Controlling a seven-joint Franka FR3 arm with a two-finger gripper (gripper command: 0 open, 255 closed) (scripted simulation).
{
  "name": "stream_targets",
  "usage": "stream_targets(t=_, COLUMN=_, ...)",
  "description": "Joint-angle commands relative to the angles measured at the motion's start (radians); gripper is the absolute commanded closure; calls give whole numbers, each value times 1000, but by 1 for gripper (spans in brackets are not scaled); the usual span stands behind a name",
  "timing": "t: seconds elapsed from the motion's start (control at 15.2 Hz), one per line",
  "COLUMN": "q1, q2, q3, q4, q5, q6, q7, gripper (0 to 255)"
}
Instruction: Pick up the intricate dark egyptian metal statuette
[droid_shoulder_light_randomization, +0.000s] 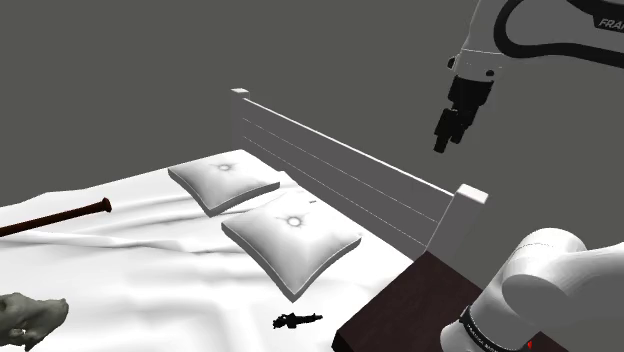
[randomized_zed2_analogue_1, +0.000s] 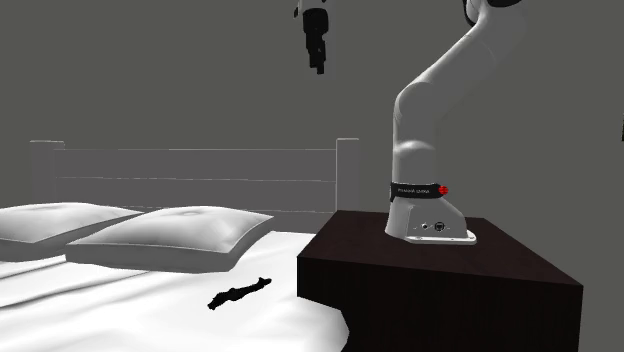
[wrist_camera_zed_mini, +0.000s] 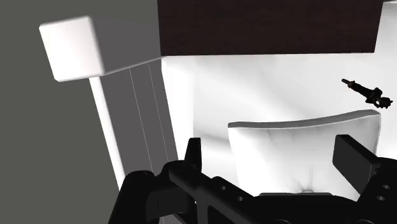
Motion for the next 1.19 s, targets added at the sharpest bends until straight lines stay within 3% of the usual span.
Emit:
stream_targets(t=0.0, q1=0, q2=0, q3=0, q4=0, q5=0, q6=0, q7=0, gripper=0)
stream_targets(t=0.59, q1=71, q2=41, q3=71, q4=-229, q5=64, q6=260, q7=41, gripper=0)
stream_targets(t=1.12, q1=142, q2=172, q3=144, q4=-363, q5=120, q6=520, q7=74, gripper=0)
